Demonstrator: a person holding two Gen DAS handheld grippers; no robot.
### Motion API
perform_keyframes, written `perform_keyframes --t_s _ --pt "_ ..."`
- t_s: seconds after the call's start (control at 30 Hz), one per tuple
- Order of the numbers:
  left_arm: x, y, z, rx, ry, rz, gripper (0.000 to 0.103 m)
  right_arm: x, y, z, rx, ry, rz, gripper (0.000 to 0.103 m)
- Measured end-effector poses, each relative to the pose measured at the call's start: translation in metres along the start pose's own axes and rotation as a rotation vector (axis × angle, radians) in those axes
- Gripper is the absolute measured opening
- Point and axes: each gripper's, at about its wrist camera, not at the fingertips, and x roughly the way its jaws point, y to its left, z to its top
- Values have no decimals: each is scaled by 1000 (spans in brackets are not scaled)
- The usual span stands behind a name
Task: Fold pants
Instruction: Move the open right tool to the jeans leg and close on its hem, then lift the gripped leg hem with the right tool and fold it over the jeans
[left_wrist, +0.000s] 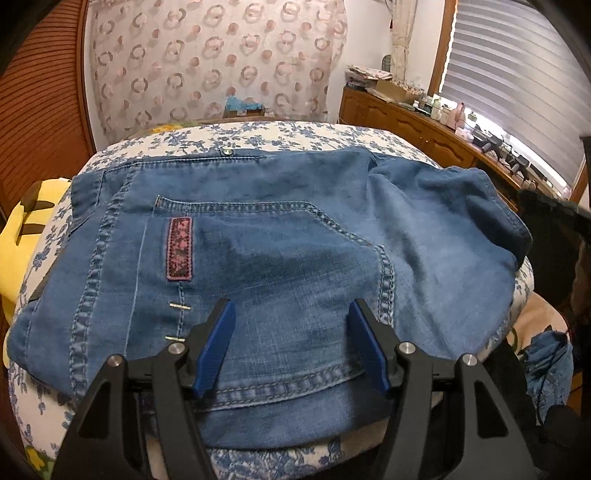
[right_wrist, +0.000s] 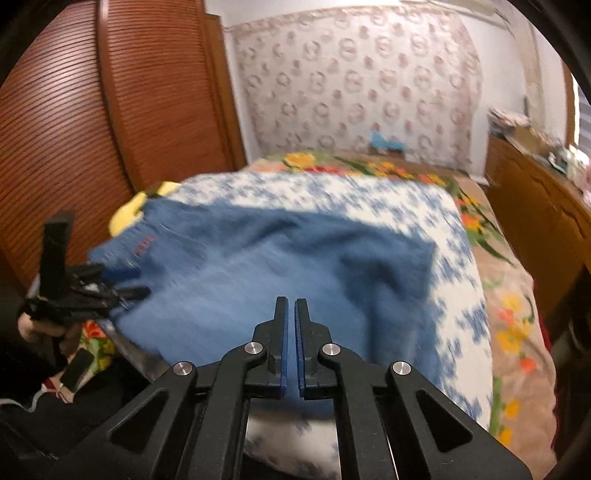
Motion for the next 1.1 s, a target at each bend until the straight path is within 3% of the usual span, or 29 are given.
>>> perform_keyframes --t_s 0.1,0.17,0.37,0.43,0.47,0.5,0.6,0.73,0.77,0.8,0.83,1.1 --pt "-8 3 0 4 -2 5 63 6 14 20 -63 -28 -3 1" --pt "-12 6 -2 2 3 11 63 10 11 27 -41 -38 1 1" --pt "-15 9 -7 5 5 16 63 14 -14 28 -14 -23 -145 3" --pt "-16 10 -8 3 1 15 63 15 -28 24 16 -10 -193 24" --pt "-15 9 -8 3 0 15 63 15 -35 21 27 -5 -220 42" --pt "-15 9 -8 2 0 15 63 15 -42 18 37 -1 -243 47" --pt "-15 9 -8 0 -4 13 63 23 -63 2 84 60 -285 48" --pt "-14 9 -7 0 -3 14 63 42 -81 -20 141 150 -291 47" --pt "-15 9 -8 -1 -4 14 63 48 -83 -24 146 170 -287 33" --pt "-16 10 -8 -4 -5 15 63 51 -83 -26 143 178 -279 13" --pt "-17 11 -8 -9 -6 16 63 52 -79 -26 127 171 -264 8" --pt "-30 21 -7 -37 -42 36 63 27 -31 24 1 32 -198 5"
